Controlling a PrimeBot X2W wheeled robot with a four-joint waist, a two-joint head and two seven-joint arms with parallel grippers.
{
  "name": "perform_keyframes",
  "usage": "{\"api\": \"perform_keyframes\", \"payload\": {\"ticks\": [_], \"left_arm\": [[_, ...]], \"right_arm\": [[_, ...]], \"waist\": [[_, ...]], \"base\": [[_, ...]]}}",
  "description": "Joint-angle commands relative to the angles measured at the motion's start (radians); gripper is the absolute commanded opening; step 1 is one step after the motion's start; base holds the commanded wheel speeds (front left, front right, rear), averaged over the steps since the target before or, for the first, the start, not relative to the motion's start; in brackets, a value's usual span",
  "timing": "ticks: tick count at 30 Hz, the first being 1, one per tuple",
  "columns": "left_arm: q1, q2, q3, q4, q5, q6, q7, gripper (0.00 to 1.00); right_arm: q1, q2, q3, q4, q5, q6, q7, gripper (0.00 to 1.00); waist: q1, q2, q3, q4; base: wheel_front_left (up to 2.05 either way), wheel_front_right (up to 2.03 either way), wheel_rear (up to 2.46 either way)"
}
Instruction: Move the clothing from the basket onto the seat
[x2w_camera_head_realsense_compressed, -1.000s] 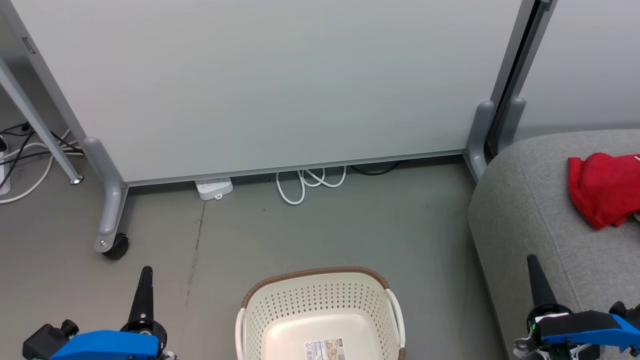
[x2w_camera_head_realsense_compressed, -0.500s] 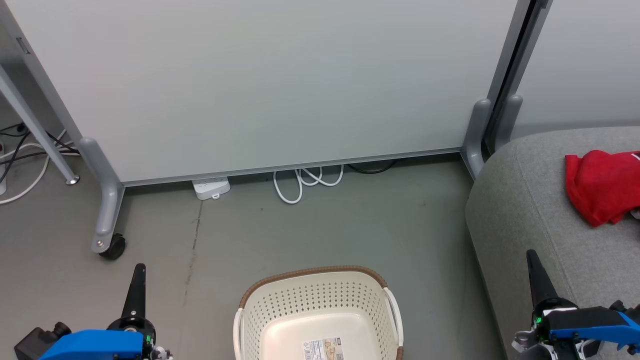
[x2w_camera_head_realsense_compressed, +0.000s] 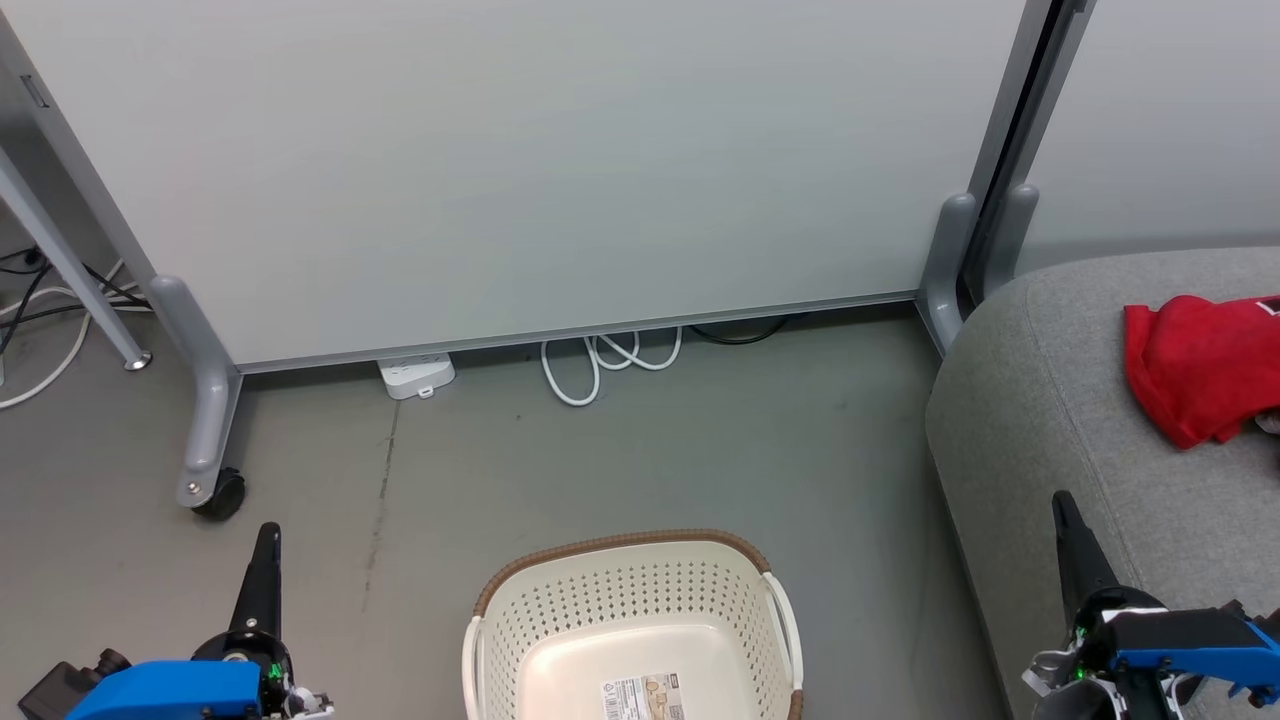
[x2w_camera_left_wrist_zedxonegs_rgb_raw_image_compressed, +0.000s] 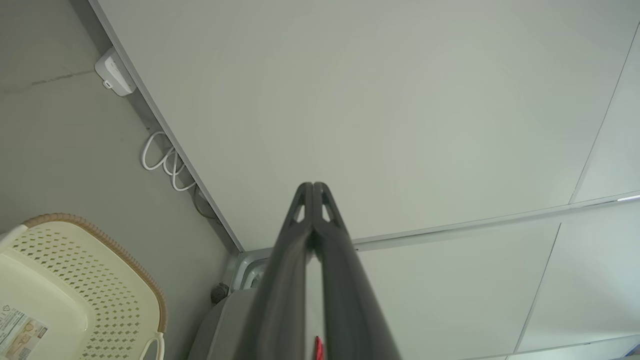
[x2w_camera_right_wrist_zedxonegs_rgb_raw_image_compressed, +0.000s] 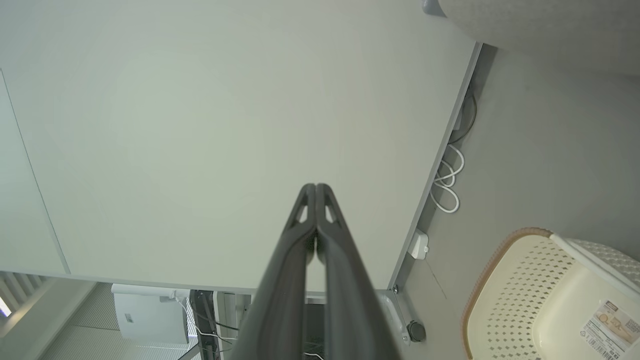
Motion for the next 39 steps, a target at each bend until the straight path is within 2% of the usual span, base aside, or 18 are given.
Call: {"api": "perform_keyframes", "payload": {"ticks": [1, 27, 39], "left_arm": [[-0.016, 0.004, 0.007, -0.008, -0.013, -0.005, 0.006, 0.00], [-0.017, 0.005, 0.040, -0.011, -0.194, -0.020, 0.054, 0.00], [-0.017, 0.005, 0.039, -0.011, -0.192, -0.020, 0.054, 0.00]], "right_arm": [[-0.020, 0.003, -0.002, -0.008, 0.017, 0.000, 0.008, 0.00], [-0.031, 0.011, -0.016, -0.011, 0.200, 0.000, 0.055, 0.00], [-0.031, 0.010, -0.015, -0.011, 0.197, 0.000, 0.055, 0.00]], "waist": [[0.0000, 0.0000, 0.000, 0.000], [-0.0001, 0.0000, 0.007, -0.015], [-0.0001, 0.0000, 0.007, -0.015]], "base": [[0.00, 0.00, 0.00], [0.00, 0.00, 0.00], [0.00, 0.00, 0.00]]}}
